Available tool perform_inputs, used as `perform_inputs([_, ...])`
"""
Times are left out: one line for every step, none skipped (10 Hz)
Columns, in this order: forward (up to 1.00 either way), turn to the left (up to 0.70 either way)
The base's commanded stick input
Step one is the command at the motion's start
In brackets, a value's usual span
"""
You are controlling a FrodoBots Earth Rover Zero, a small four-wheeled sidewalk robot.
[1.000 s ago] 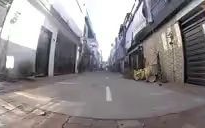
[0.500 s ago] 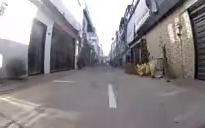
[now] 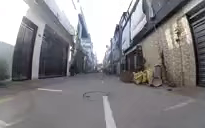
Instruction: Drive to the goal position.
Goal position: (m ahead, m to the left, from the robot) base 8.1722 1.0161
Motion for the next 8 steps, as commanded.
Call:
perform_inputs([1.00,-0.27])
perform_inputs([1.00,-0.27])
perform_inputs([1.00,-0.27])
perform_inputs([1.00,-0.27])
perform_inputs([1.00,-0.27])
perform_inputs([1.00,-0.27])
perform_inputs([1.00,0.00])
perform_inputs([1.00,0.00])
